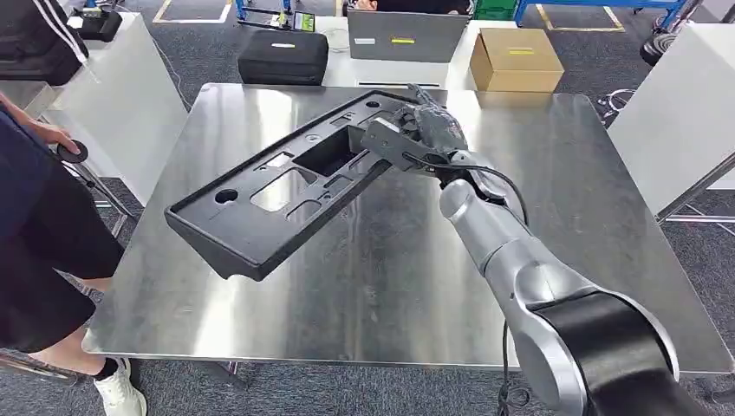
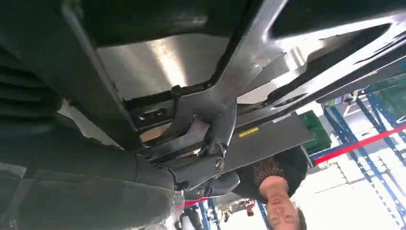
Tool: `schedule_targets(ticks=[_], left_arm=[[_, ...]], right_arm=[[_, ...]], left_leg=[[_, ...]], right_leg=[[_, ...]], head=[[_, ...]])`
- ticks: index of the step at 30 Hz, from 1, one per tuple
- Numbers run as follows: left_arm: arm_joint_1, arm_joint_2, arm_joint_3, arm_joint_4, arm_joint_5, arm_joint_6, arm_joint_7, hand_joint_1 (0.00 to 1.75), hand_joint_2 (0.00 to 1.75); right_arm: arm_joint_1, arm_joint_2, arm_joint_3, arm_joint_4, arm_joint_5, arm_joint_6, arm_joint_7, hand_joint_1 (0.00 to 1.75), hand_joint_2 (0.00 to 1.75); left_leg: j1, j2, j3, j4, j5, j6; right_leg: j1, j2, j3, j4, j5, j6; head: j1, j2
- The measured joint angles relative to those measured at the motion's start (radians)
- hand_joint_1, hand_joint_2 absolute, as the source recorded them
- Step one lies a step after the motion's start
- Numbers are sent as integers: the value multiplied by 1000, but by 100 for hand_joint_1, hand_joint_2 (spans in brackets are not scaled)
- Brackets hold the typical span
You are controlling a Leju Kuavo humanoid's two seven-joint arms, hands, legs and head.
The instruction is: Take the parts from the cabinet and place them on the table.
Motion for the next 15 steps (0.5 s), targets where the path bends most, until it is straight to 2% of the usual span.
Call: schedule_targets(ticks=[14,15], left_arm=[[0,0,0,0,0,0,0,0,175],[0,0,0,0,0,0,0,0,175]], right_arm=[[0,0,-2,0,-10,10,-11,164,0],[0,0,-2,0,-10,10,-11,175,0]], left_leg=[[0,0,0,0,0,0],[0,0,0,0,0,0]], right_leg=[[0,0,0,0,0,0],[0,0,0,0,0,0]], head=[[0,0],[0,0]])
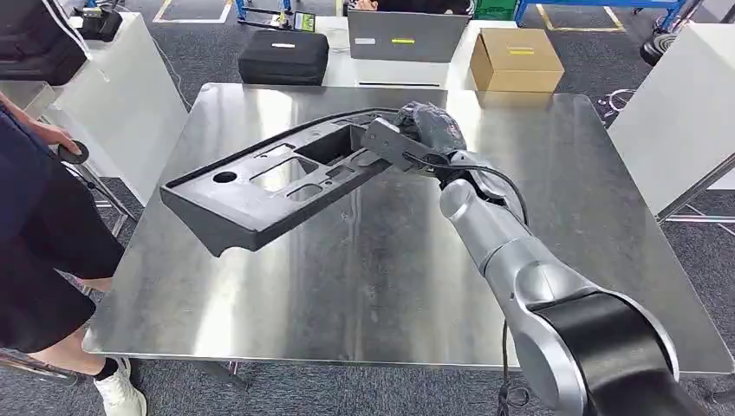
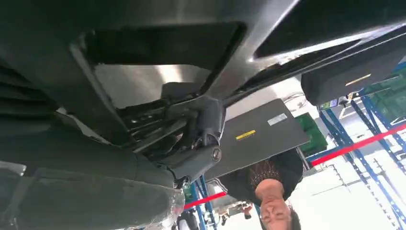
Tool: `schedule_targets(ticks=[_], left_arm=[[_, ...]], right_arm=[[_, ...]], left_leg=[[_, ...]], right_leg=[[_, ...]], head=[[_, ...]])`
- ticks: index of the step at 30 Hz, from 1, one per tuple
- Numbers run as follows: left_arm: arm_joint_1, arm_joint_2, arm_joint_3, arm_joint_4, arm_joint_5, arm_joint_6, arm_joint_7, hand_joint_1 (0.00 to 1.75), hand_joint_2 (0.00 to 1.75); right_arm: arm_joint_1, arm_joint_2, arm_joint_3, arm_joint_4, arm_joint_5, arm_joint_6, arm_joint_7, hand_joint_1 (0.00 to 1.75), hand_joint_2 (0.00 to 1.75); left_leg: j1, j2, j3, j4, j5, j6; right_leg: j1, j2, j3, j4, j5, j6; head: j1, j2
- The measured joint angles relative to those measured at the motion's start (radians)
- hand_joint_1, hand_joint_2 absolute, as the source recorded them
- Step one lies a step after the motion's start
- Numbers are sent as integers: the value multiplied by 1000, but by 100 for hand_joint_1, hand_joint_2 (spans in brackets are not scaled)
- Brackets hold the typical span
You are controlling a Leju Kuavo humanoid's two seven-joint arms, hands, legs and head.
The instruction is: Take the parts from the cabinet and place them on the table.
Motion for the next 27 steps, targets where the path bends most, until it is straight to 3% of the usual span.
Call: schedule_targets(ticks=[16,17,18,27], left_arm=[[0,0,0,0,0,3,1,0,175],[0,0,0,0,0,3,1,0,175],[0,0,0,0,0,3,1,0,175],[0,0,0,0,-2,3,1,0,175]], right_arm=[[0,4,0,0,-12,4,-2,175,0],[0,5,0,0,-12,4,-2,14,0],[0,5,0,0,-12,4,-2,0,0],[-3,10,1,0,2,-3,4,0,0]], left_leg=[[0,0,0,0,0,0],[0,0,0,0,0,0],[0,0,0,0,0,0],[0,0,0,0,0,0]], right_leg=[[0,0,0,0,0,0],[0,0,0,0,0,0],[0,0,0,0,0,0],[0,0,0,0,0,0]], head=[[0,0],[0,0],[0,0],[0,0]])
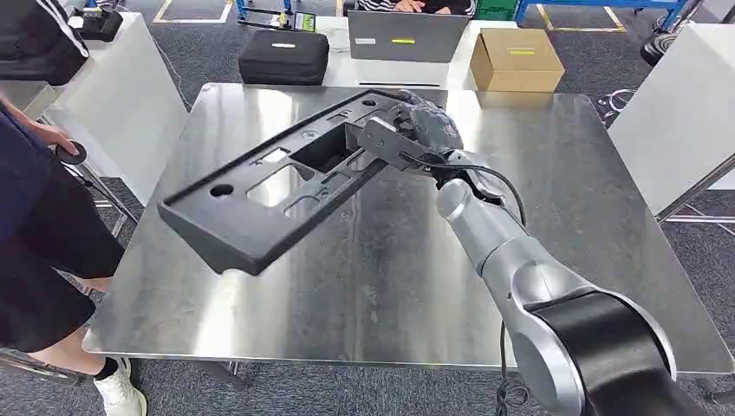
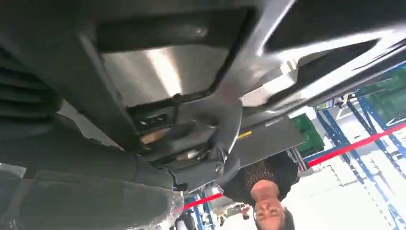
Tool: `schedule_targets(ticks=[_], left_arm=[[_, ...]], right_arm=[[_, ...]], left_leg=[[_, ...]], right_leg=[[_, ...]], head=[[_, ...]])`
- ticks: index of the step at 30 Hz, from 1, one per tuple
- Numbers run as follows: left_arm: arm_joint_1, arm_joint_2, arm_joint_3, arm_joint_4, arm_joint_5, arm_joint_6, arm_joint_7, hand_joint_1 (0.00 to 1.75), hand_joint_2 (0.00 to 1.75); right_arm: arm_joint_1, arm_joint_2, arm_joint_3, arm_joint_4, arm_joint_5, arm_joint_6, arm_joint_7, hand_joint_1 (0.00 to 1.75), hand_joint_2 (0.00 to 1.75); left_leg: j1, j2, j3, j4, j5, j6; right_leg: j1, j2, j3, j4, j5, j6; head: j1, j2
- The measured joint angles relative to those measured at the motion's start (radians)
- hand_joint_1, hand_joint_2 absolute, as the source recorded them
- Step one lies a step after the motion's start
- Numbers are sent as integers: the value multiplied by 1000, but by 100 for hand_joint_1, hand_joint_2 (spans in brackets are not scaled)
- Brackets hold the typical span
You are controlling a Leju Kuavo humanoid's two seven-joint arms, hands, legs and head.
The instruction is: Take the parts from the cabinet and place them on the table.
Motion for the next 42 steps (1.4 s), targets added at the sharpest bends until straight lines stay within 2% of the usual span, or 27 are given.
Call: schedule_targets(ticks=[4,16,23,25,27,29,32,37,38,41,42], left_arm=[[0,0,0,0,0,-2,0,0,175],[0,0,0,0,1,-2,2,0,175],[0,0,0,0,2,0,3,0,175],[0,0,0,0,3,0,3,0,175],[0,0,0,0,5,0,3,0,175],[0,0,0,0,8,1,5,0,175],[0,0,0,0,14,2,6,0,175],[0,0,0,0,14,2,6,0,175],[0,0,0,0,14,2,7,0,175],[0,0,0,0,5,-3,6,0,175],[0,0,0,0,3,-3,6,0,175]], right_arm=[[-1,1,0,0,-23,31,9,0,0],[-18,20,-58,0,-195,153,-31,0,0],[-23,33,-76,0,-211,159,-31,0,0],[-23,35,-86,0,-275,215,-33,0,0],[-22,43,-147,0,-441,331,-23,0,0],[-27,57,-227,0,-515,346,15,0,0],[-37,65,-265,4,-498,333,91,0,0],[-39,76,-293,5,-496,335,106,0,0],[-42,78,-297,6,-497,359,130,0,0],[-48,80,-324,13,-580,497,212,0,0],[-49,84,-337,14,-571,501,252,0,0]], left_leg=[[0,0,0,0,0,0],[0,0,0,0,0,0],[0,0,0,0,0,0],[0,0,0,0,0,0],[0,0,0,0,0,0],[0,0,0,0,0,0],[0,1,0,0,0,0],[0,0,0,0,0,0],[0,0,0,0,0,0],[0,1,0,0,0,0],[0,0,0,0,0,0]], right_leg=[[0,0,0,0,0,0],[0,0,0,0,0,0],[0,0,0,0,0,0],[0,0,0,0,0,0],[0,0,0,0,0,0],[0,0,0,0,0,0],[0,0,0,0,0,0],[0,0,0,0,0,0],[0,0,0,0,0,0],[0,0,-1,0,0,0],[0,0,0,0,0,0]], head=[[0,0],[0,0],[0,0],[0,0],[0,0],[0,0],[1,0],[0,0],[0,0],[0,0],[0,0]])
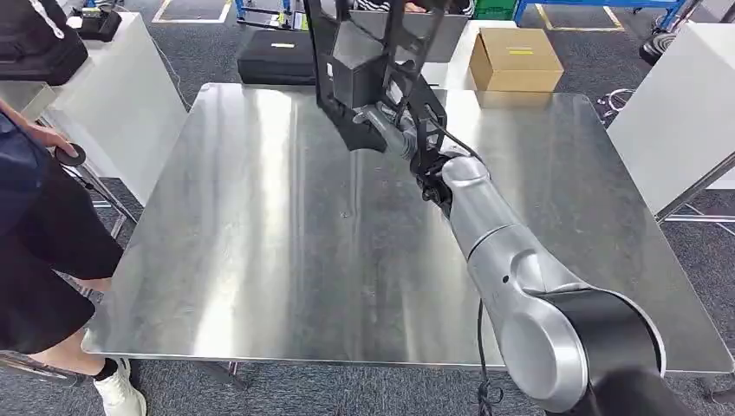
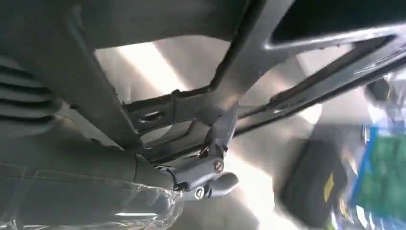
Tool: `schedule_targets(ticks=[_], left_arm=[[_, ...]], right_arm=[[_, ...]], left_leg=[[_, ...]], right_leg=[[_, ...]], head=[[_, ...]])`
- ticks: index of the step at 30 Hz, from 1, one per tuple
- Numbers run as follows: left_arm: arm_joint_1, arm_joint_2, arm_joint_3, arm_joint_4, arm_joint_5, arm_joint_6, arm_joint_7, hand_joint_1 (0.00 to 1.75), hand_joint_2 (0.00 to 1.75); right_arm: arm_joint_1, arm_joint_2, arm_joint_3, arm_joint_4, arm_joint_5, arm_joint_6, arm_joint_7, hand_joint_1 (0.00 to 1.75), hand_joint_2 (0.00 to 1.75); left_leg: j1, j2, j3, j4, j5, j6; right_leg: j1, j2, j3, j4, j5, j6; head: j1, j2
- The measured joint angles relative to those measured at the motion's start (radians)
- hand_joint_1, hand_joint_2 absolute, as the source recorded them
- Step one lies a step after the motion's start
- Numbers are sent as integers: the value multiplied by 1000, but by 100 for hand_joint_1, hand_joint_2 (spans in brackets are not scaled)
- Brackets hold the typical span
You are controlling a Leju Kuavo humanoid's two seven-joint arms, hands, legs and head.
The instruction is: Take the parts from the cabinet and place them on the table.
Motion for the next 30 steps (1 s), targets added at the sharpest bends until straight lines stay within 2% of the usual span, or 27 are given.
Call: schedule_targets(ticks=[2,4,7,11,13,15,16,18,21,23,25,26,28,30], left_arm=[[0,0,0,0,-3,0,0,0,175],[0,0,0,0,-6,0,0,0,175],[-1,0,-3,0,-11,0,1,0,175],[-1,0,-10,0,-13,0,2,0,175],[-1,0,-13,0,-15,0,2,0,175],[-1,-4,-15,0,-16,19,6,0,175],[-1,-8,-15,0,-16,30,9,0,175],[-1,-19,-15,0,-15,49,14,0,175],[-2,-25,-15,0,-12,57,20,0,175],[-3,-27,-14,0,-7,63,24,0,175],[-3,-28,-14,0,-1,61,24,0,175],[-3,-28,-14,0,2,56,24,0,175],[-3,-28,-13,0,7,52,28,0,175],[-3,-28,-12,0,11,51,29,0,175]], right_arm=[[-9,3,23,4,106,23,114,0,0],[-7,8,75,10,242,31,198,0,0],[-7,13,192,18,375,56,264,0,0],[-10,14,277,21,411,85,280,0,0],[-15,13,312,23,450,154,296,0,0],[-13,6,369,25,507,278,304,0,0],[-12,1,392,26,521,318,303,0,0],[-16,-6,430,27,537,388,287,0,0],[-14,-19,463,28,548,456,260,0,0],[-13,-22,479,29,523,455,258,0,0],[-7,-23,459,29,426,403,260,0,0],[3,-28,417,32,310,338,258,0,0],[16,-29,280,33,59,208,247,0,0],[11,-30,189,33,-20,178,241,0,0]], left_leg=[[0,0,0,0,0,0],[0,0,0,0,0,0],[0,-1,0,0,0,0],[0,0,0,0,0,0],[0,0,0,0,0,0],[0,-1,0,0,0,0],[0,-1,0,0,0,0],[0,-1,1,0,0,0],[0,-1,4,0,-1,0],[0,-2,5,0,-1,0],[0,-2,5,0,-1,0],[0,-1,5,0,-1,0],[-1,-1,2,0,1,0],[0,-1,2,0,2,2]], right_leg=[[0,0,0,0,0,0],[0,0,0,0,0,0],[0,0,0,0,0,0],[0,0,0,0,0,0],[0,0,-1,0,0,0],[0,0,-1,0,0,0],[0,0,-1,0,0,0],[0,0,0,0,0,0],[0,-1,-4,0,-1,-1],[0,-1,-4,-1,-1,-1],[0,-1,-4,-1,-1,-1],[0,-1,-4,0,-1,-1],[-1,0,1,0,1,1],[0,-1,1,0,1,0]], head=[[1,0],[1,0],[1,0],[0,0],[0,0],[0,0],[0,0],[0,0],[1,0],[0,0],[0,0],[1,0],[-1,0],[2,0]])
